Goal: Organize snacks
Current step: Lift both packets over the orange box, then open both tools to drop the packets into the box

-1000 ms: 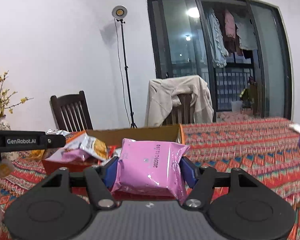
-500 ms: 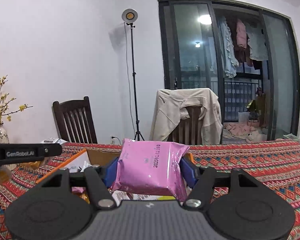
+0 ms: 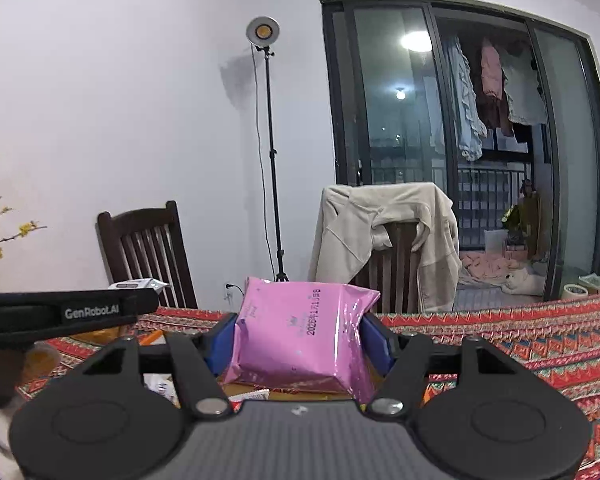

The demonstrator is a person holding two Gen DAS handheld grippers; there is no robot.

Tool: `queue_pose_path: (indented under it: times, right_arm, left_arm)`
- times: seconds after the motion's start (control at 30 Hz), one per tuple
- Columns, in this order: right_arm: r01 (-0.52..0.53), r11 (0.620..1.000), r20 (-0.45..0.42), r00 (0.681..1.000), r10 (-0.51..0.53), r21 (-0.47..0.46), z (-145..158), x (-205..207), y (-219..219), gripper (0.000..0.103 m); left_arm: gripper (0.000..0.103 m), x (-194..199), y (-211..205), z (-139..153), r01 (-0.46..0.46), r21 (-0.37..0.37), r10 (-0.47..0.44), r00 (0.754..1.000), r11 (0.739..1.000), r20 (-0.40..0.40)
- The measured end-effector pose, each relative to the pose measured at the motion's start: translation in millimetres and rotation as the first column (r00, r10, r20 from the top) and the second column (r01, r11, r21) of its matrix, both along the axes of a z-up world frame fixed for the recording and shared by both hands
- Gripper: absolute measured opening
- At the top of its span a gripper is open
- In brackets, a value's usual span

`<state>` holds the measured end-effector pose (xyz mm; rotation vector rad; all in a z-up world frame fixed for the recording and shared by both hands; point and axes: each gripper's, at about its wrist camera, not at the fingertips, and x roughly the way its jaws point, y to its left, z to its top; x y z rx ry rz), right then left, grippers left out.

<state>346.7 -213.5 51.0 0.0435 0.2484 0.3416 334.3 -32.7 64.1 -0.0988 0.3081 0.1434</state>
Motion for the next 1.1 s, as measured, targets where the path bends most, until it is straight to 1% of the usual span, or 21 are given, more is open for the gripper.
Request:
queue_pose_path:
  times: [0.03,0.13,0.2,0.23,0.3,0.37,0.53,0.77,0.8,0.83,0.87,0.9,0.93,0.97,1.03,1.1]
  right_arm:
    - [0.004,1.000,0.001,1.000,-0.004,0.007,-4,2,-1,0.065]
    - [0.007,1.000,0.001,1.000,-0.007,0.024,-21,8,-5,0.065]
    - [-0.001,1.000,-0.028,1.000,0.001,-0.008,-28,16,-4,0.065]
    - [0.003,1.000,-0.036,0.999,-0.003,-0.011,-32,18,-4,0.065]
    - [0.000,1.000,-0.055,0.998,-0.001,-0.011,-35,22,-5,0.065]
    - [0.000,1.000,-0.059,0.998,0.000,-0.010,-37,22,-6,0.065]
    - [-0.020,0.999,-0.062,0.998,0.018,-0.027,-41,21,-3,0.065]
    - [-0.022,1.000,-0.087,0.996,0.022,-0.002,-43,21,-9,0.067]
    - [-0.029,1.000,-0.094,0.995,0.029,0.002,-43,22,-9,0.068]
    - [-0.037,0.999,-0.102,0.994,0.037,0.008,-44,22,-9,0.074]
    - [-0.038,0.999,-0.108,0.993,0.040,0.017,-43,23,-10,0.077]
    - [-0.043,0.999,-0.114,0.993,0.045,0.024,-43,23,-11,0.079]
    - [-0.045,0.998,-0.120,0.992,0.048,0.032,-44,24,-12,0.086]
    - [-0.039,0.998,-0.124,0.991,0.044,0.041,-44,24,-14,0.094]
    - [-0.033,0.998,-0.131,0.991,0.039,0.048,-45,26,-16,0.102]
    - [-0.025,0.999,-0.134,0.990,0.031,0.048,-45,26,-17,0.103]
  left_arm:
    - [0.046,1,1,-5,-0.006,0.002,0.006,1.000,1.000,0.007]
    - [0.046,1,6,-26,0.012,-0.035,-0.010,0.999,0.999,0.037]
    - [0.046,8,3,-35,0.031,0.026,-0.031,1.000,0.999,0.004]
    - [0.046,8,4,-38,0.023,0.022,-0.023,1.000,0.999,0.004]
    - [0.046,11,11,-40,0.031,-0.016,-0.031,0.999,0.999,-0.018]
    - [0.046,11,16,-41,0.025,-0.033,-0.026,0.999,0.999,-0.020]
    - [0.046,8,21,-42,0.022,-0.046,-0.024,0.999,0.999,-0.022]
    - [0.047,5,21,-41,0.033,-0.045,-0.034,0.999,0.998,-0.016]
    - [0.051,5,21,-41,0.032,-0.047,-0.033,0.999,0.998,-0.018]
    - [0.056,4,22,-41,0.027,-0.050,-0.028,0.999,0.998,-0.017]
    - [0.071,4,24,-41,0.028,-0.058,-0.029,0.999,0.998,-0.013]
    - [0.089,3,25,-41,0.027,-0.067,-0.027,1.000,0.997,-0.001]
    - [0.098,0,26,-40,0.019,-0.075,-0.018,1.000,0.997,0.014]
    - [0.103,-3,28,-39,0.006,-0.085,-0.003,0.999,0.996,0.034]
    - [0.103,-5,31,-37,0.007,-0.099,-0.002,0.999,0.995,0.044]
    - [0.103,-3,32,-38,0.007,-0.108,-0.003,0.999,0.994,0.034]
